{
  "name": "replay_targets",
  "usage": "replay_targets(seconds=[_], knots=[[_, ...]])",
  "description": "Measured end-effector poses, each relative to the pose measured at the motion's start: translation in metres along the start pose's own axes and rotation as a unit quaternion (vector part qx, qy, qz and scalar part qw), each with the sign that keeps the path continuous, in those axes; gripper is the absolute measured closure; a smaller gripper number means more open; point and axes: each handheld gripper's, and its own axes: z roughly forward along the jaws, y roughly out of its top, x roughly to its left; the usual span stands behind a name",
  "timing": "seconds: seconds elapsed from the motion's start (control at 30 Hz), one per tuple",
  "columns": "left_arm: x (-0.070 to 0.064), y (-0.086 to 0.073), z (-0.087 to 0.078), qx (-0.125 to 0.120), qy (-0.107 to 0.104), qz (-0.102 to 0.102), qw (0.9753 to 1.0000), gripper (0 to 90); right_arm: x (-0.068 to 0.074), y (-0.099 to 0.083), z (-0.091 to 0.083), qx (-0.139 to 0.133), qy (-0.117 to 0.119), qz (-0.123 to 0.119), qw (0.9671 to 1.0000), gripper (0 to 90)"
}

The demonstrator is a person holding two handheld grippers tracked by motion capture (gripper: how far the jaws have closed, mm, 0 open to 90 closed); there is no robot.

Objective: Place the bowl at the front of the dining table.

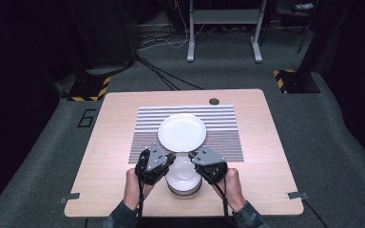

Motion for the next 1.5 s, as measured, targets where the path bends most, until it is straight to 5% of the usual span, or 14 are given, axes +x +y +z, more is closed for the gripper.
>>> replay_targets(seconds=[1.5], knots=[[0.024, 0.028, -0.002, -0.040, 0.029, 0.020, 0.9986, 84.1, -0.020, 0.035, 0.004, -0.019, -0.030, -0.029, 0.9989, 82.7]])
